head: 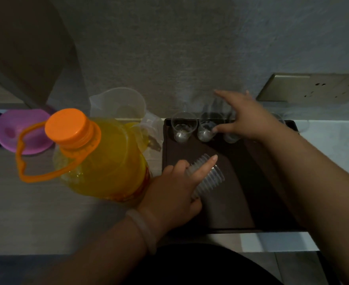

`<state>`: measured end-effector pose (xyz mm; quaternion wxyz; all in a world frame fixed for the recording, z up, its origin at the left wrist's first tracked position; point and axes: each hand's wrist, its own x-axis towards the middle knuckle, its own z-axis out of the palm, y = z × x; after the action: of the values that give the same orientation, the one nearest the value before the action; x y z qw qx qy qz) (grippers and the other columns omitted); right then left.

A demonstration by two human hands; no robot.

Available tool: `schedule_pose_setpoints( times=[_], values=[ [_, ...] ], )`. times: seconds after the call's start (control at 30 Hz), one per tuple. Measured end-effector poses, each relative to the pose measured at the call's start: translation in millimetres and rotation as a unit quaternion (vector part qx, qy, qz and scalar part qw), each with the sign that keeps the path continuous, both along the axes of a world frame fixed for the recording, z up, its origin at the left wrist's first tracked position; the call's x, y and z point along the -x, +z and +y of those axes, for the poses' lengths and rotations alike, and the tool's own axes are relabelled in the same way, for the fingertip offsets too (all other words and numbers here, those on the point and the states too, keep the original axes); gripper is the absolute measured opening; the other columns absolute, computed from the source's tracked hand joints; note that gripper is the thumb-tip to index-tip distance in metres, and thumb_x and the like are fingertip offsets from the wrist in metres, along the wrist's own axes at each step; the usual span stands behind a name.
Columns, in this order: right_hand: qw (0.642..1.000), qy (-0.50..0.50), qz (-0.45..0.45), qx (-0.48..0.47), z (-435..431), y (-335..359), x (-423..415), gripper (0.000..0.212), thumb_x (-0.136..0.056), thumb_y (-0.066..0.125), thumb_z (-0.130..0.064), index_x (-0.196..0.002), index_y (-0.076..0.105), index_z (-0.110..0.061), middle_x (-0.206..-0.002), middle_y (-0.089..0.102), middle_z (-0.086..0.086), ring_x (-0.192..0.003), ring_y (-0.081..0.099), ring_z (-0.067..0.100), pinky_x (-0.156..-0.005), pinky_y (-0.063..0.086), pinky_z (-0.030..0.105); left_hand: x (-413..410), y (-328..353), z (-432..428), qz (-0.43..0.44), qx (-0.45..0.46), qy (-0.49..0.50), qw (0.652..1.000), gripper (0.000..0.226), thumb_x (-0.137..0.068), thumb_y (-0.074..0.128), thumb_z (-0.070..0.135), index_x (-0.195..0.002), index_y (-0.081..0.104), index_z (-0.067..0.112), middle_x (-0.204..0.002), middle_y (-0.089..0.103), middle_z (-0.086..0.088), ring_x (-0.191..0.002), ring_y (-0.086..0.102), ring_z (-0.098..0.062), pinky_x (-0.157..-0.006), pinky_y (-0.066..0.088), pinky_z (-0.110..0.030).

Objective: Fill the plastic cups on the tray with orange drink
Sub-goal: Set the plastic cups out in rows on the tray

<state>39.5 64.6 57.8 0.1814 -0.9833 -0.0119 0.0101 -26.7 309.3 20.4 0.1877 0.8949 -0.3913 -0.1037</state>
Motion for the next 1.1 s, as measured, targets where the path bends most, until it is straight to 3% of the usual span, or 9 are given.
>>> schedule_pose_setpoints(
  times=[0.1, 0.3, 0.47, 0.83, 1.0, 1.1],
  values=[
    [0.998, -0.056, -0.016, -0.024, -22.3, 6.8, 18.3, 0.089, -0.073, 0.081, -0.034, -0.147, 0.034, -0.022, -0.149, 0.041, 0.005, -0.137, 0.036, 0.022, -0.120, 0.014, 0.046, 0.4, 2.5, -3.1, -0.009, 0.003, -0.001, 1.000, 0.099, -0.079, 0.056, 0.045, -0.133, -0.024, 0.061, -0.121, 0.035, 0.001, -0.101, 0.046, -0.023, -0.080, 0.051, -0.040],
    [0.995, -0.039, 0.075, 0.057, -34.8, -9.4, 25.8, 0.102, -0.069, 0.082, -0.042, -0.151, 0.023, -0.023, -0.152, 0.037, 0.010, -0.141, 0.032, 0.024, -0.119, -0.001, 0.041, 1.6, 4.9, -12.9, -0.024, 0.014, -0.007, 1.000, 0.098, -0.078, 0.057, 0.045, -0.135, -0.022, 0.060, -0.121, 0.037, 0.001, -0.102, 0.047, -0.024, -0.079, 0.052, -0.041],
    [0.995, -0.042, 0.060, 0.071, -32.4, -11.8, 20.2, 0.091, -0.077, 0.077, -0.027, -0.151, 0.024, -0.020, -0.149, 0.041, 0.010, -0.136, 0.039, 0.024, -0.119, -0.002, 0.039, 4.8, 5.1, -19.8, -0.029, 0.020, -0.012, 0.999, 0.098, -0.078, 0.057, 0.045, -0.136, -0.021, 0.059, -0.122, 0.038, 0.000, -0.099, 0.048, -0.024, -0.078, 0.052, -0.042],
    [0.995, -0.014, 0.053, 0.082, -30.9, -15.3, 16.5, 0.089, -0.077, 0.076, -0.030, -0.150, 0.026, -0.021, -0.149, 0.040, 0.009, -0.138, 0.036, 0.022, -0.119, 0.003, 0.039, 12.3, 7.5, -27.0, -0.060, 0.022, 0.013, 0.998, 0.098, -0.075, 0.057, 0.047, -0.140, -0.015, 0.056, -0.121, 0.043, -0.002, -0.097, 0.051, -0.025, -0.074, 0.054, -0.042],
    [0.998, -0.043, 0.018, 0.042, -41.9, -3.9, 25.9, 0.096, -0.074, 0.081, -0.030, -0.151, 0.025, -0.022, -0.154, 0.033, 0.007, -0.142, 0.028, 0.021, -0.119, 0.003, 0.042, 15.2, 8.5, -29.2, -0.071, 0.011, 0.018, 0.997, 0.097, -0.074, 0.056, 0.047, -0.142, -0.012, 0.055, -0.121, 0.044, -0.001, -0.097, 0.052, -0.024, -0.071, 0.054, -0.041],
    [0.996, -0.093, -0.014, -0.007, -62.3, 6.0, 39.5, 0.095, -0.071, 0.083, -0.028, -0.149, 0.030, -0.019, -0.152, 0.037, 0.007, -0.140, 0.032, 0.023, -0.120, 0.013, 0.047, 16.2, 10.3, -31.3, -0.072, 0.009, 0.025, 0.997, 0.096, -0.074, 0.055, 0.047, -0.143, -0.012, 0.055, -0.121, 0.043, 0.000, -0.098, 0.052, -0.023, -0.069, 0.055, -0.041]
  ],
)
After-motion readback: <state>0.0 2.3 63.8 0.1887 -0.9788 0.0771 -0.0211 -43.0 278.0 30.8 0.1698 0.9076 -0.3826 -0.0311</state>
